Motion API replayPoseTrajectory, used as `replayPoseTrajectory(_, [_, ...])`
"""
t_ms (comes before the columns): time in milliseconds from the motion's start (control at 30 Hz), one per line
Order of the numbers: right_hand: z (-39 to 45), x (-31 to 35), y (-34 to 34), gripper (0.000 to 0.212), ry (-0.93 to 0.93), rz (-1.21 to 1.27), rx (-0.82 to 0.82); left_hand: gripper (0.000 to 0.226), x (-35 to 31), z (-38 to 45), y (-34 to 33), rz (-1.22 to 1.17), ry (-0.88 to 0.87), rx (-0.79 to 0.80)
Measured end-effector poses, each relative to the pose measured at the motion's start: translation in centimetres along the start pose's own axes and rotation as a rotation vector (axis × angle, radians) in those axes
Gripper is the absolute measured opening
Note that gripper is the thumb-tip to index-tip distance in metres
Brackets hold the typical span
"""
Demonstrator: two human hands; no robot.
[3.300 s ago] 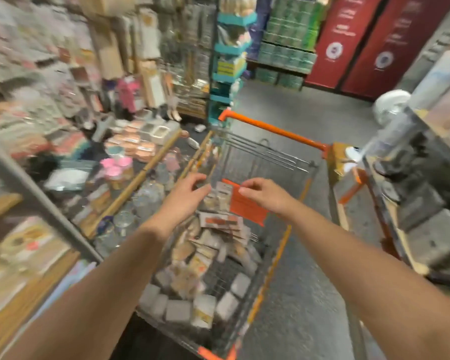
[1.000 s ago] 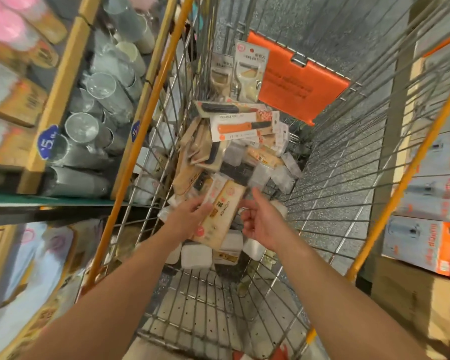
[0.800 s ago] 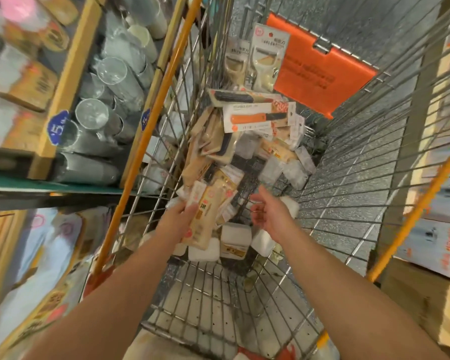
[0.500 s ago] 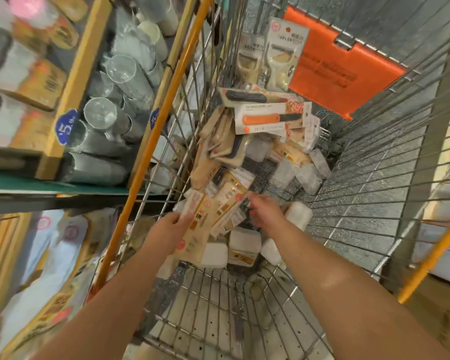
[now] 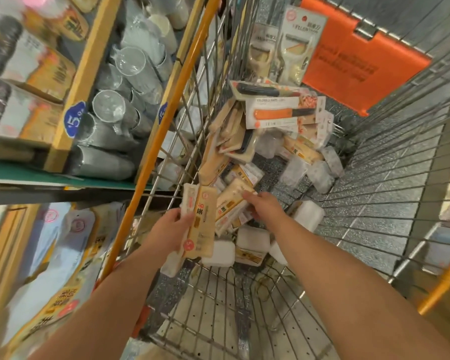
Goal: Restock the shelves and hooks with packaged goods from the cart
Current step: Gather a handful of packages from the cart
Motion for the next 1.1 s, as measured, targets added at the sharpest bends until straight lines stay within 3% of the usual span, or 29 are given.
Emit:
replayPoseTrajectory(200, [-4.9,1.4,4.9,0.026,0.091,0.077,-0.039,0.024,-0.7,-0.7,0.0,-0.202,-0.036,0.013])
replayPoseTrajectory(367, [-9.5,5.5,7.1,0.003,0.209,0.166,-0.106,0.017,-1.6,-1.4,-0.6,-0.453,-0.038,0.107])
replayPoseTrajectory(567, [-14.4,6.7,7.4,0.030,0.303,0.529,-0.179,0.014,-2.7,-3.6,-3.6,-0.756,-0.110,0.291])
replayPoseTrajectory(733, [-15.6,3.7,4.9,0.053,0.286,0.609,-0.247,0.040,-3.2,-4.6,-7.0,-0.874,-0.084,0.423])
replayPoseTrajectory(967, [-15.3,1.1,3.7,0.033,0.288,0.758,-0.264,0.043,-2.8,-4.5,-7.5,-0.919,-0.096,0.439])
replayPoseTrajectory(1100, [-15.3,1.2,3.2,0.037,0.351,0.843,-0.233,0.041,-3.0,-4.6,-7.6,-0.906,-0.097,0.461])
Point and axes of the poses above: each hand's wrist, its own z-axis towards the middle knuckle, its own y-axis out of the back of the hand, x = y × z, the point moved 3 cm from there along z, towards the middle knuckle, and after that the axes turned 10 degrees about y, right-handed, at the moved point
